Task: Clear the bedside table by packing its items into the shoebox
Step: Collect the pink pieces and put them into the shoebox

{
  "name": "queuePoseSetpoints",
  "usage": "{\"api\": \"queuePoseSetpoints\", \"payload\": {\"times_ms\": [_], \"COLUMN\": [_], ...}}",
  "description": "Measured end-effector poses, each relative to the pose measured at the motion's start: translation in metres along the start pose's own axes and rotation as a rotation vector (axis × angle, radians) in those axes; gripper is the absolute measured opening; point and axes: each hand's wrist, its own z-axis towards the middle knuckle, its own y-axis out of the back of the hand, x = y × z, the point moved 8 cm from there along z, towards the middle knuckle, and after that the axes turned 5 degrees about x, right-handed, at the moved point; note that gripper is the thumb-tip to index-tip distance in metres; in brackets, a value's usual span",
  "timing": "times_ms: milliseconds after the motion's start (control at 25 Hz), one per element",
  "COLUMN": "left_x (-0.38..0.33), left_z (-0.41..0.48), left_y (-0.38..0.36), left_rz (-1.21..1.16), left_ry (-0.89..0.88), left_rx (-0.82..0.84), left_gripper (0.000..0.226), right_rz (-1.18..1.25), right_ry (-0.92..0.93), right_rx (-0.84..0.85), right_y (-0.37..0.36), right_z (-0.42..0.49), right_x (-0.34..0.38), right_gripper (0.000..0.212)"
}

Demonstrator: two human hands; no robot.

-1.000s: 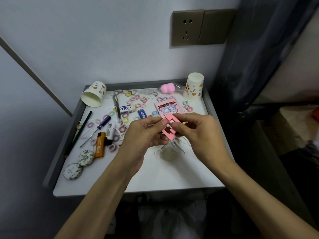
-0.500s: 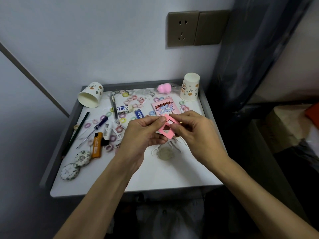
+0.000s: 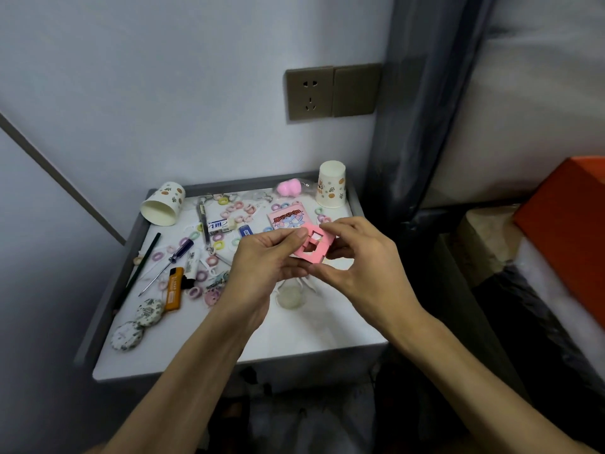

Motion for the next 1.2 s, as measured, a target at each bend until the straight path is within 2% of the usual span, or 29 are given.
{"api": "queuePoseSetpoints", "payload": {"times_ms": [160, 400, 600, 760, 880, 960, 1040, 1200], "left_x": [-0.034, -0.081, -0.105, -0.113, -0.099, -0.082, -0.064, -0.040], "left_z": [-0.012, -0.031, -0.042, -0.028, -0.009, 0.007, 0.026, 0.067], "left_y": [-0.038, -0.149, -0.258, -0.320, -0.357, -0.365, -0.362, -0.364], "left_rz": [0.072, 0.090, 0.054, 0.043, 0.055, 0.144, 0.303, 0.544], "left_ry": [-0.036, -0.070, -0.045, -0.040, 0.020, 0.010, -0.036, -0.051], "left_rx": [0.030, 0.191, 0.301, 0.355, 0.389, 0.368, 0.308, 0.226], "left_gripper": [0.018, 0.016, 0.020, 0.020, 0.024, 0.023, 0.020, 0.053], "right_rz": [-0.083, -0.473, -0.766, -0.723, -0.603, -0.483, -0.414, -0.371], "right_ry": [0.024, -0.008, -0.123, -0.217, -0.368, -0.460, -0.539, -0.582], "right_rx": [-0.026, -0.146, -0.149, -0.150, -0.176, -0.151, -0.068, 0.030], "right_y": [0.054, 0.170, 0.259, 0.320, 0.363, 0.373, 0.361, 0.316], "right_z": [-0.013, -0.054, -0.075, -0.076, -0.076, -0.078, -0.076, -0.063], "right_x": [0.016, 0.039, 0.029, -0.004, -0.062, -0.113, -0.161, -0.231], "right_gripper": [0.055, 0.033, 0.032, 0.046, 0.041, 0.035, 0.039, 0.045]}}
